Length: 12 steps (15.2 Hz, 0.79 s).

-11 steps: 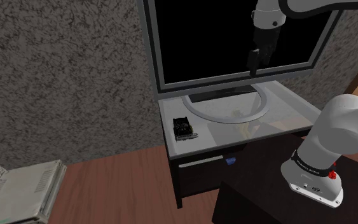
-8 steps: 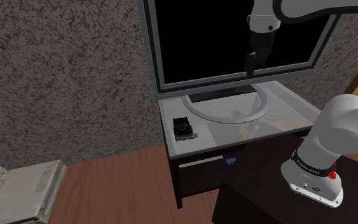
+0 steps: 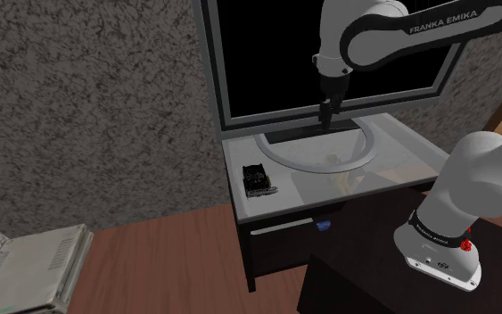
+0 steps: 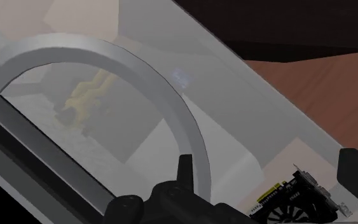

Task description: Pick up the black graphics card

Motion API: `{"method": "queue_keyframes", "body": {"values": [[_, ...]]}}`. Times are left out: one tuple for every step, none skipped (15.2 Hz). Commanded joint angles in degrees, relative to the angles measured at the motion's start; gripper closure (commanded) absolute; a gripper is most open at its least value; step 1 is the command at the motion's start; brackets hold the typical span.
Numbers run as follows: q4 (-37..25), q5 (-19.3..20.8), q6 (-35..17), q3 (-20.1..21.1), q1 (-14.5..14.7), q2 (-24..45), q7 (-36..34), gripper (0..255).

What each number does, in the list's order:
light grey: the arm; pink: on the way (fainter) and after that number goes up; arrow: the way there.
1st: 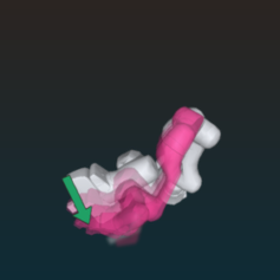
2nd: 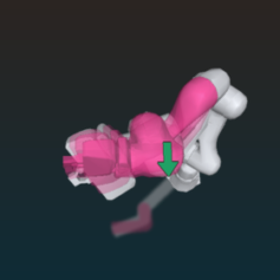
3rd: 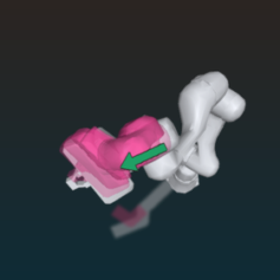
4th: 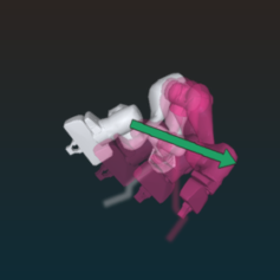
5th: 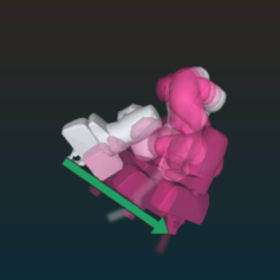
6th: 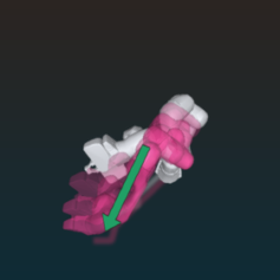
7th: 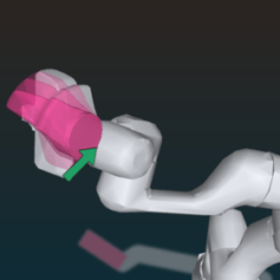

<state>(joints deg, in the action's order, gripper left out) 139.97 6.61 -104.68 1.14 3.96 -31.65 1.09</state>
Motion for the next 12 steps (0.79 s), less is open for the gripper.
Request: {"method": "queue_keyframes", "body": {"values": [[0.9, -0.1, -3.9, -0.3, 0.9, 3.3, 2.3, 0], [0.9, -0.2, -5.6, -0.5, 1.4, 5.1, 3.5, 0], [0.9, -0.3, -7.3, -0.6, 1.8, 7.0, 4.6, 0], [0.9, -0.4, -8.9, -0.6, 2.2, 8.9, 5.7, 0], [0.7, -0.6, -10.6, -0.7, 2.6, 10.9, 6.8, 0], [0.6, -0.7, -12.1, -0.7, 3.0, 12.8, 8.0, 0], [0.3, -0.8, -13.7, -0.7, 3.5, 14.8, 9.1, 0], [0.0, -1.0, -15.2, -0.6, 3.9, 16.8, 10.2, 0], [-0.3, -1.2, -16.6, -0.6, 4.2, 18.8, 11.3, 0], [-0.7, -1.3, -18.0, -0.5, 4.6, 20.8, 12.5, 0], [-1.2, -1.5, -19.4, -0.3, 5.0, 22.8, 13.6, 0], [-1.7, -1.7, -20.7, -0.2, 5.3, 24.9, 14.7, 0]]}}
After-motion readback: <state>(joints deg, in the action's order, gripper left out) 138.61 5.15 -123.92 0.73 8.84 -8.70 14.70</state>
